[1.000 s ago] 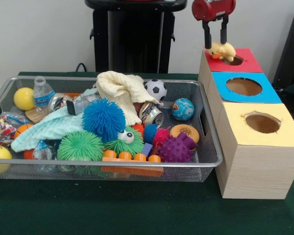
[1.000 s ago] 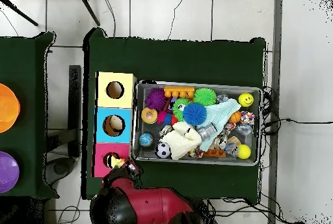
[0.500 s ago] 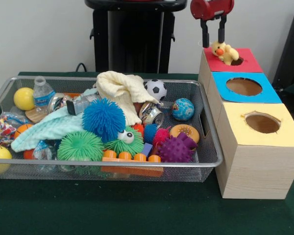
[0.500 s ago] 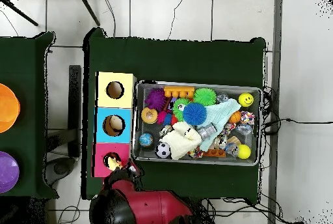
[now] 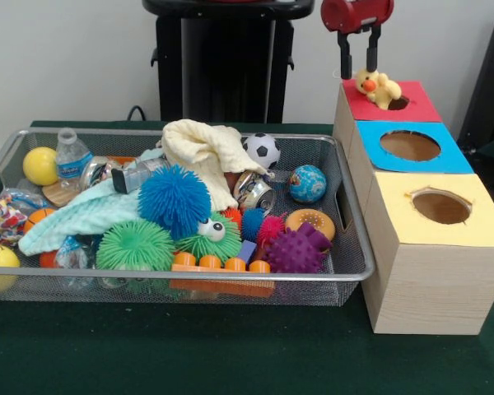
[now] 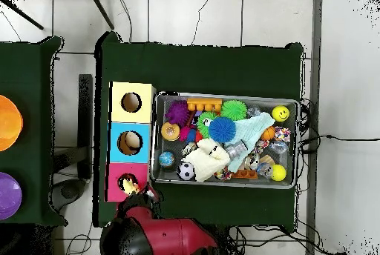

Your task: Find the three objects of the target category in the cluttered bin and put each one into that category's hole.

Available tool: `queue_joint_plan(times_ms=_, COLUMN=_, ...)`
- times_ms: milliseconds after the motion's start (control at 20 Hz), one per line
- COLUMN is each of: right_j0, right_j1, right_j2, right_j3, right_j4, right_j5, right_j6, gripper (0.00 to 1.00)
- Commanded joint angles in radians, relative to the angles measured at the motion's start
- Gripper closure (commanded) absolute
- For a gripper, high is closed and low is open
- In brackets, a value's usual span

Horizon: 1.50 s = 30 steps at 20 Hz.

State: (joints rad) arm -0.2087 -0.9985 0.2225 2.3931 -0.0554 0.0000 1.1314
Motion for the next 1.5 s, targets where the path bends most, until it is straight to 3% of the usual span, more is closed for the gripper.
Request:
queue_joint_plan(times_ms=50, right_j0=-0.003, right_j1=0.0, right_j2=-0.014, right_j3=-0.079, right_j4=0.044, right_j5=0.047, right_j6=0.226, gripper=0.0)
queue_joint_plan(times_ms=350, right_j0=0.037, right_j1=-0.033, right_j2=-0.07, right_j3=-0.098, right_j4=0.051, right_j5=0.103, right_j6=0.213, gripper=0.0)
queue_joint_plan(times_ms=700, right_j0=0.134, right_j1=-0.077, right_j2=-0.195, right_j3=-0.159, right_j4=0.045, right_j5=0.211, right_j6=0.201, gripper=0.0)
queue_joint_plan(times_ms=850, right_j0=0.148, right_j1=-0.092, right_j2=-0.208, right_j3=-0.168, right_j4=0.043, right_j5=0.242, right_j6=0.206, gripper=0.0)
queue_joint_plan(times_ms=1250, right_j0=0.138, right_j1=-0.099, right_j2=-0.191, right_j3=-0.17, right_j4=0.042, right_j5=0.247, right_j6=0.211, gripper=0.0)
queue_joint_plan(times_ms=1500, right_j0=0.055, right_j1=-0.116, right_j2=-0.156, right_j3=-0.13, right_j4=0.04, right_j5=0.223, right_j6=0.188, gripper=0.0)
